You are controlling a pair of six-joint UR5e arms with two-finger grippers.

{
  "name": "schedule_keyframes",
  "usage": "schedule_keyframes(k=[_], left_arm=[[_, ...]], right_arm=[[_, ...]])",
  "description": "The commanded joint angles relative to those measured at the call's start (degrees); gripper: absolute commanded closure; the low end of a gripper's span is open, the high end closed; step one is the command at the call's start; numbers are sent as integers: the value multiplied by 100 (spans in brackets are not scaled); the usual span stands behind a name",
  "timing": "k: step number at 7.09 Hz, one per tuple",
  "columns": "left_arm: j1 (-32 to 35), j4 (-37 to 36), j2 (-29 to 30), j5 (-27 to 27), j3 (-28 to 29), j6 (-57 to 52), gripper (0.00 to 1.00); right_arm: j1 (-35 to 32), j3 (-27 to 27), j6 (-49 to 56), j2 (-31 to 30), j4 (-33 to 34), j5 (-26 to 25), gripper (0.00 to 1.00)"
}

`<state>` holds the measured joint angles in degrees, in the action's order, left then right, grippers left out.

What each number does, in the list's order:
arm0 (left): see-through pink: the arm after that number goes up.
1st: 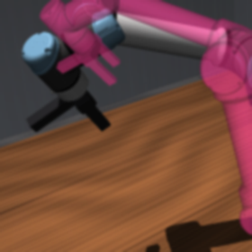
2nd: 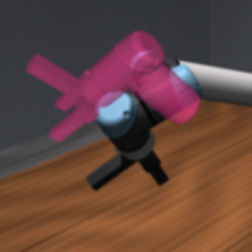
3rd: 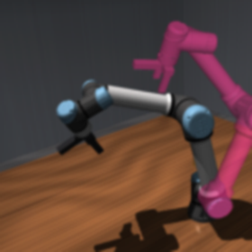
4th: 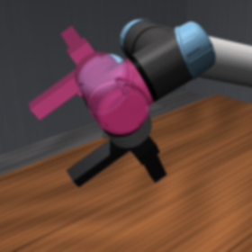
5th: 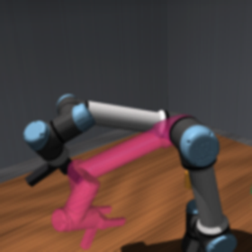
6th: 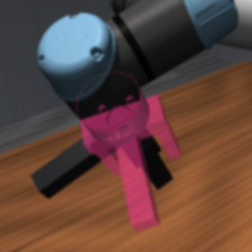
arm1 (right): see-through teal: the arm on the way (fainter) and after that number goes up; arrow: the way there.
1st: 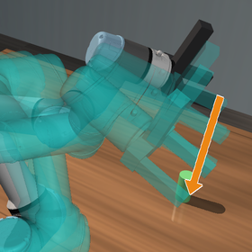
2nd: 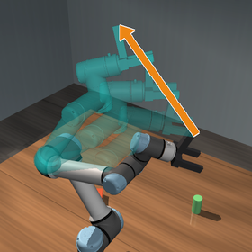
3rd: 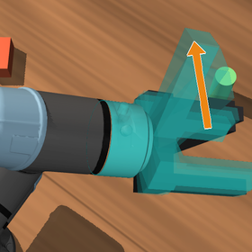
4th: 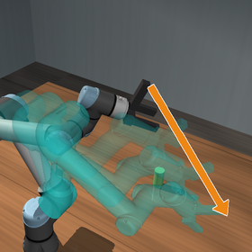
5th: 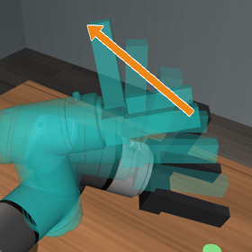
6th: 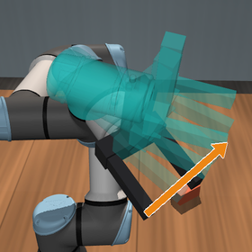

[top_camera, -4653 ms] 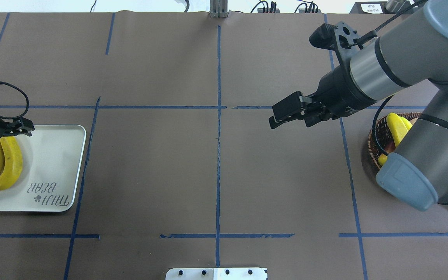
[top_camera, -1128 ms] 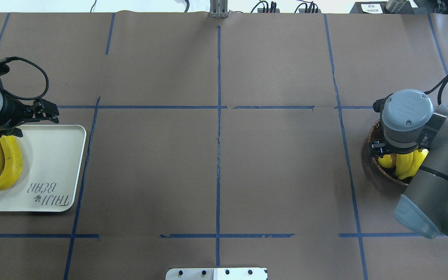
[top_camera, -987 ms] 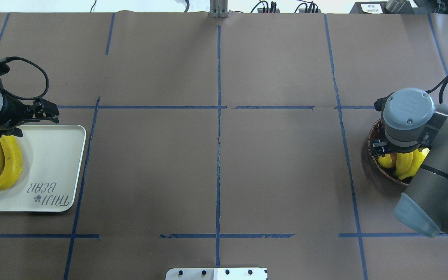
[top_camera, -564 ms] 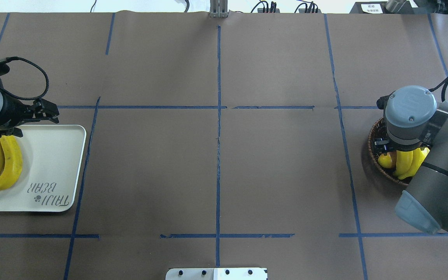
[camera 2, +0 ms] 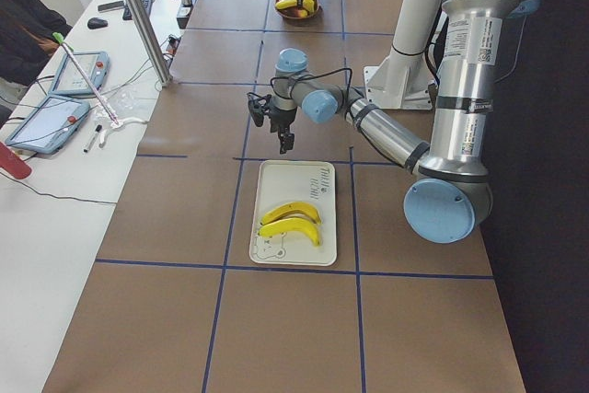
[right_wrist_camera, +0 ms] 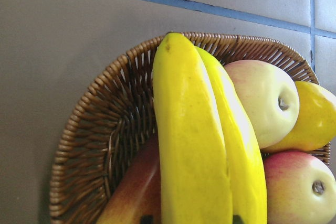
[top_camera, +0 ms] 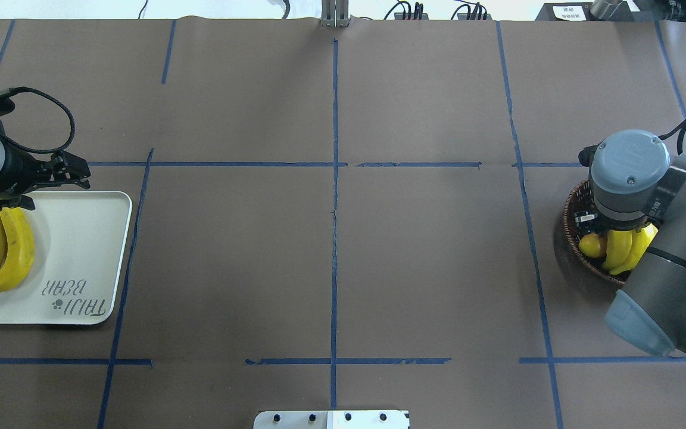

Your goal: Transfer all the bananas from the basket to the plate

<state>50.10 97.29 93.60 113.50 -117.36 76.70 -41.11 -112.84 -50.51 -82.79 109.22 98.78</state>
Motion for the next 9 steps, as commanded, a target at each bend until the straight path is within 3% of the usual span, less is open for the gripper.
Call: schedule_keyframes(k=[1,2,3,4,6,7,9], left_arm=[[0,0,9,-3,3,-6,0],[0,0,0,-3,3,3,0],[0,0,0,-3,-6,3,0],[0,0,0,-3,3,-6,0],[0,0,9,-3,-6,3,0],[0,0,0,-3,-14,3,0],[0,0,0,6,-15,3,0]], right_arm=[[-20,8,7,0,2,18,47],[-20,8,7,0,2,18,50],[-29,-1,7,0,2,36,75],[-125,-36,15,9,2,53,91],[-396,-412,50,61,342,97,97],[-659,-719,77,262,693,419,98],[-986,-827,51,1138,907,1481,100]])
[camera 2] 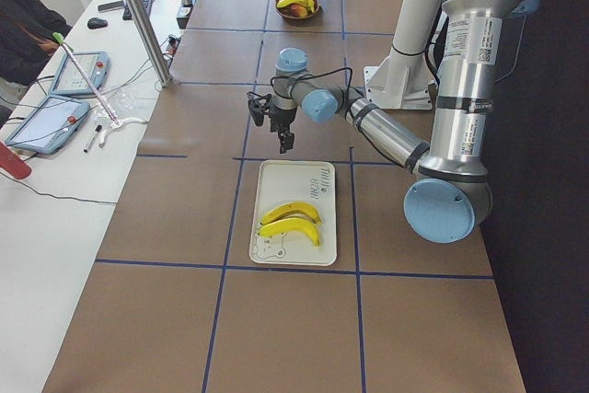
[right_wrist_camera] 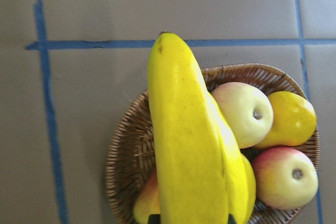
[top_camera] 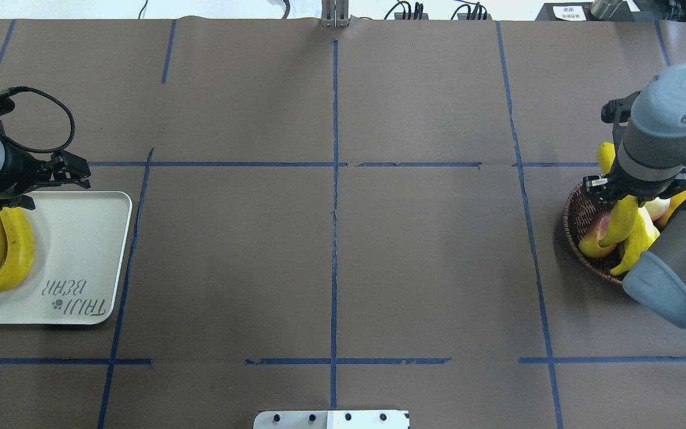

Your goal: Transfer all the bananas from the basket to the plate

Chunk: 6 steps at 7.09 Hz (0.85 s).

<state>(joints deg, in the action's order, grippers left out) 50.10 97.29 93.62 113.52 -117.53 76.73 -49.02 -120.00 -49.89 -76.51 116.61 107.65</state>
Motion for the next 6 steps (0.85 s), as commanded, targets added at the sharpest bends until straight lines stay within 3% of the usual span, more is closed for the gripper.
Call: schedule_keyframes(k=[1,3,4,6], left_arm=[[-9,0,7,12,19,0,0],[-9,44,278,134,37,0,0],[-70,61,558,283,54,0,0],[-193,105,1190,643,55,35,0]], right_arm=[[-222,-138,-21,845,126,1043,100],[74,-147,-100,1548,73,1468,100],[320,-138,-283,1699,-258,1487,100],[1057,-7,-1263,1657,-2107,1417,100]])
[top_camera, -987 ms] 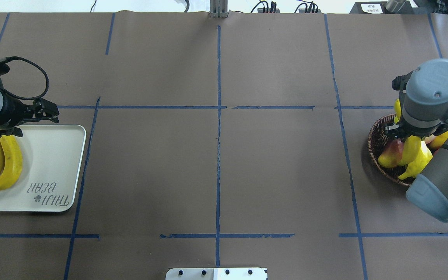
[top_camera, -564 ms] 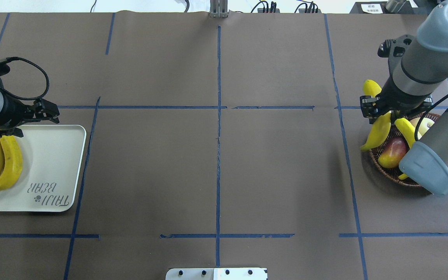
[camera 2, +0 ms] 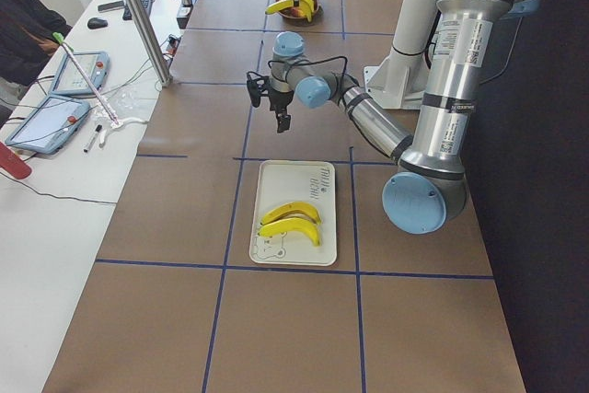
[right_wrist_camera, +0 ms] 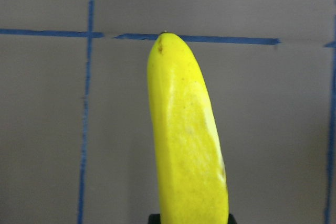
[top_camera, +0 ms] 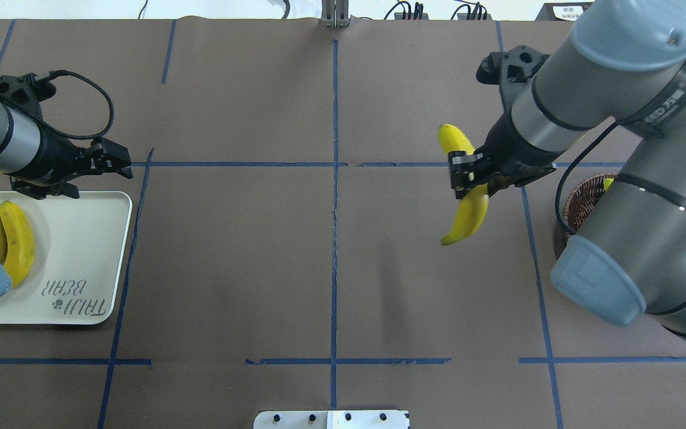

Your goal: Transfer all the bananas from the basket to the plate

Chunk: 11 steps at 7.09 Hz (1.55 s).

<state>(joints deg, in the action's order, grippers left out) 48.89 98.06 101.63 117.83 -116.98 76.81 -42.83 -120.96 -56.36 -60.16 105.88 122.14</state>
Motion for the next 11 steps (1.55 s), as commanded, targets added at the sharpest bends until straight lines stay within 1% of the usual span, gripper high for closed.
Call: schedule_keyframes(k=[1,2,3,5,6,7,8,9,11], left_arm=[[-168,168,663,301,-44,627,0],[-309,779,892,293,8,1425,0],[-414,1629,903,293,78,2129,0],[-669,3474,999,267,542,3518,0],[-801,3892,1226,214,762,3994,0],[-1011,3913,1585,5,999,4173,0],[-1413,3905,1788,-502,1089,4175,0],[-1557,3905,1808,-646,1090,4175,0],[-1602,3905,1947,-656,1133,4184,0]], right_arm=[[685,160,-909,39,-1705,-102,100],[844,161,-1069,66,-2077,-277,100],[933,169,-1105,75,-2289,-366,100],[952,248,-1106,84,-2589,-402,100],[960,257,-1106,127,-2590,-402,100],[978,292,-1106,188,-2599,-402,100],[978,310,-1106,233,-2590,-411,100],[978,310,-1106,233,-2599,-402,100],[995,301,-1106,233,-2599,-402,100]])
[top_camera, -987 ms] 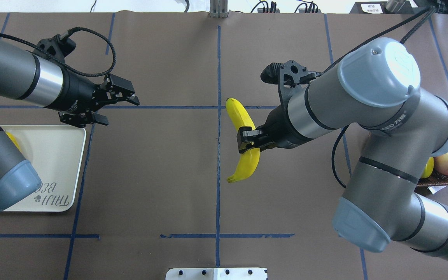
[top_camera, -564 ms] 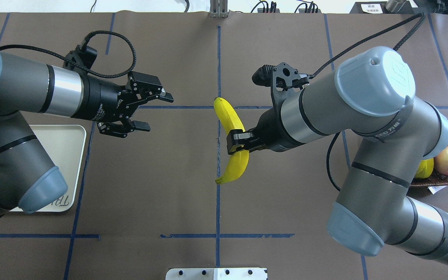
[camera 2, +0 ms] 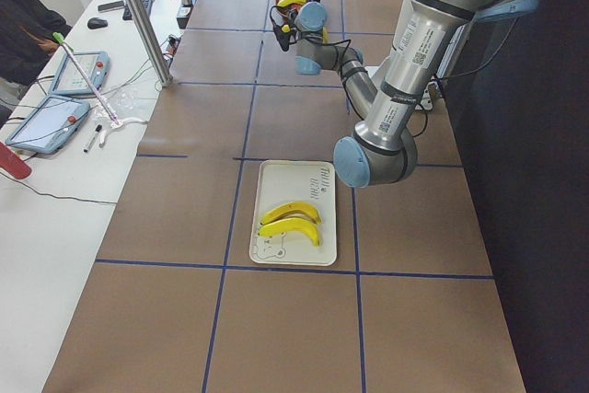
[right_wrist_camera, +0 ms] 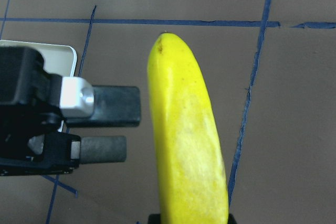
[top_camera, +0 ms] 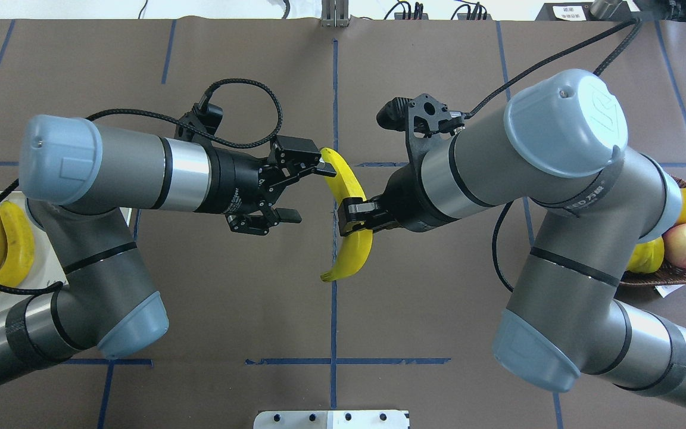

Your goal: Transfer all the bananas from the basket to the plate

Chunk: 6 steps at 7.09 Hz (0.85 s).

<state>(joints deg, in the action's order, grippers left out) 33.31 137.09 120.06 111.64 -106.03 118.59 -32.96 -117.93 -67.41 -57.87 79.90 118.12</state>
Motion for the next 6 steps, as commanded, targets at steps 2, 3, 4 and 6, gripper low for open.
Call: schedule_keyframes(k=[2,3,4,6], left_arm=[[-44,2,141,-46,48,7,0],[-44,-6,193,-176,82,7,0],[-62,2,359,-256,300,7,0],[-71,2,431,-248,426,7,5]], right_arm=[[87,-11,-9,3,-1,1,100],[105,-28,-9,3,-1,1,100],[114,-37,-9,3,-1,1,100],[123,-46,0,3,-1,9,100]])
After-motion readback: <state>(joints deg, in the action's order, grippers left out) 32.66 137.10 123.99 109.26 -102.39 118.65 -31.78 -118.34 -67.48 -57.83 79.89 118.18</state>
